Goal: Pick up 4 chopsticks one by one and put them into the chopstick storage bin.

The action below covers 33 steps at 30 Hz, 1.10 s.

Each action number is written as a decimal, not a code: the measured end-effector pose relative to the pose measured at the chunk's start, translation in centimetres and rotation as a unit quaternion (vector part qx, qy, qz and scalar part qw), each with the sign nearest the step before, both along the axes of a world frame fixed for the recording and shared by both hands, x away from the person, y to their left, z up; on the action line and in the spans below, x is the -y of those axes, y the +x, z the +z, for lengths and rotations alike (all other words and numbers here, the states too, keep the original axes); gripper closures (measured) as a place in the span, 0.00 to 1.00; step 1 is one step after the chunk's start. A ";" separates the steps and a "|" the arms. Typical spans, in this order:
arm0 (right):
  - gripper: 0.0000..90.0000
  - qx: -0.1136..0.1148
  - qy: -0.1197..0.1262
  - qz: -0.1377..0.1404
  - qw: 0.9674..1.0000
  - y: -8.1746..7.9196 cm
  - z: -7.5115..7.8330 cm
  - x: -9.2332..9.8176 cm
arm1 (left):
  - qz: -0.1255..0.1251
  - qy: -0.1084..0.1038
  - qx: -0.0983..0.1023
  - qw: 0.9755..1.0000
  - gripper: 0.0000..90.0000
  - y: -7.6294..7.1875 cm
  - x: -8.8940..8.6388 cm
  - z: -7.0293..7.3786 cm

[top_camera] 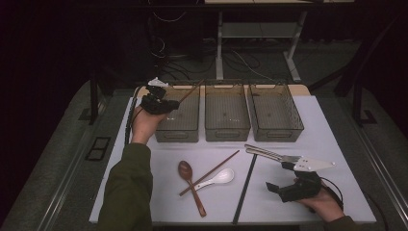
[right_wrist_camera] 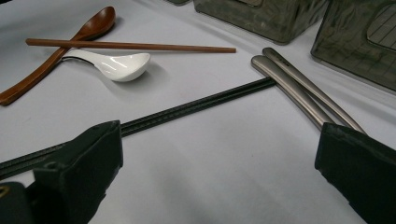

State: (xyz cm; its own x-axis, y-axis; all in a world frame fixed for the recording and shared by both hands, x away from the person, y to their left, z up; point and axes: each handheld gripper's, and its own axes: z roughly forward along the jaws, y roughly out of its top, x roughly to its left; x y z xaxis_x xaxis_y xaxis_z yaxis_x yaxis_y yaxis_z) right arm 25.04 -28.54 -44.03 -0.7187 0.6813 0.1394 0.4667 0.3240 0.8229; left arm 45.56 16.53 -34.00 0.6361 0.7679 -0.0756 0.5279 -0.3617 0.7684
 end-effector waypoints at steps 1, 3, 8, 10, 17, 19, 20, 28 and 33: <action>0.01 0.000 0.000 0.000 1.000 0.0 0.0 0.0 | 0.005 -0.001 0.001 1.000 0.91 0.2 0.0 -0.2; 0.01 -0.001 0.001 0.000 1.000 0.0 0.0 0.0 | 0.014 -0.005 -0.005 1.000 0.91 0.7 -0.2 -0.6; 0.01 -0.001 0.002 0.000 1.000 0.0 0.0 0.0 | 0.040 -0.007 -0.012 0.999 0.91 1.5 -0.2 -1.6; 0.01 -0.001 0.002 -0.001 1.000 0.0 0.0 0.0 | 0.046 -0.012 -0.011 0.999 0.91 1.8 -0.2 -1.8; 0.01 -0.001 0.003 -0.002 1.000 0.0 0.1 0.1 | 0.066 -0.015 -0.010 0.998 0.91 2.4 -0.3 -2.7; 0.01 -0.001 0.003 -0.002 1.000 0.0 0.1 0.1 | 0.071 -0.020 -0.013 0.997 0.91 2.5 -0.3 -2.8; 0.01 -0.001 0.003 -0.002 1.000 0.0 0.0 0.1 | 0.072 -0.019 -0.015 0.997 0.91 2.6 -0.3 -2.9; 0.01 0.000 0.004 -0.001 1.000 0.0 0.1 0.1 | 0.082 -0.004 -0.033 0.996 0.91 2.9 -0.3 -3.7; 0.01 0.000 0.004 -0.002 1.000 0.0 0.1 0.1 | 0.083 -0.001 -0.036 0.996 0.91 3.0 -0.3 -4.0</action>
State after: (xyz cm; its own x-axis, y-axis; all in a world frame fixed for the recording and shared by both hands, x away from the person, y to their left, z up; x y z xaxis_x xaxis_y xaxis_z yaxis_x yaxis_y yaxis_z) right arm 25.02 -28.65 -43.96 -0.7163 0.6826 0.1451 0.4686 0.3163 0.8249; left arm 48.58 16.79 -37.99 0.4929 0.8620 -0.1183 0.6341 -0.2627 0.7273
